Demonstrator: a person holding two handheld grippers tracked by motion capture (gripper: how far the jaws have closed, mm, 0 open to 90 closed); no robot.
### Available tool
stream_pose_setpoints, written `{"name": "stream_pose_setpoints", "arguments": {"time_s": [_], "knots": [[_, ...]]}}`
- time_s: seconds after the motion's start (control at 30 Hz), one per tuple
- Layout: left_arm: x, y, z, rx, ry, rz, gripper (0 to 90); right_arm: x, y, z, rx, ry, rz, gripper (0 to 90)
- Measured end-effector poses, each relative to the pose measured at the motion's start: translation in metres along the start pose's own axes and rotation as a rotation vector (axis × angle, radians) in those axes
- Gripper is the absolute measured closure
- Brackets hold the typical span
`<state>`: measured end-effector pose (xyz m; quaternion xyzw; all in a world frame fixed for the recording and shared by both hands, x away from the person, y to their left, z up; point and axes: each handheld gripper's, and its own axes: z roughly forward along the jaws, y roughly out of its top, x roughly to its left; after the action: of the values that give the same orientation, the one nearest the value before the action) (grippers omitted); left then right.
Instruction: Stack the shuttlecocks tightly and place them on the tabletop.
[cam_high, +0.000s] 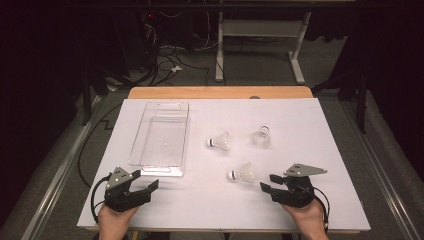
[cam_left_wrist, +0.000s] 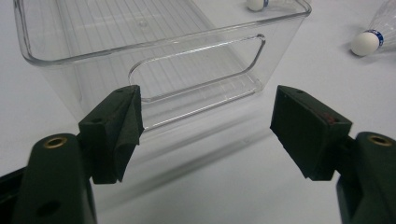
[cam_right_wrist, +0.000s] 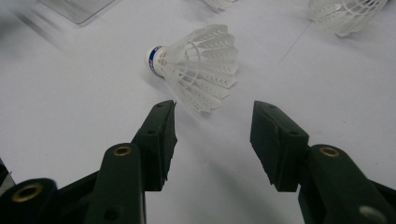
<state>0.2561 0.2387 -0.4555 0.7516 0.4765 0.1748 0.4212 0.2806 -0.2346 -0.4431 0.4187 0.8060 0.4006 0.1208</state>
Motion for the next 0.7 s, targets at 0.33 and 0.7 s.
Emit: {"name": "stream_pose_setpoints", "arguments": {"time_s": [0.33, 0.7], "knots": [[0.000, 0.000, 0.000, 0.004, 0.000, 0.005, 26.1, 0.008, 0.008, 0.011, 0.031, 0.022, -0.014, 52.0], [0.000, 0.000, 0.000, 0.000, 0.001, 0.008, 26.1, 0.016, 0.019, 0.026, 0.066, 0.028, -0.033, 56.2]]}}
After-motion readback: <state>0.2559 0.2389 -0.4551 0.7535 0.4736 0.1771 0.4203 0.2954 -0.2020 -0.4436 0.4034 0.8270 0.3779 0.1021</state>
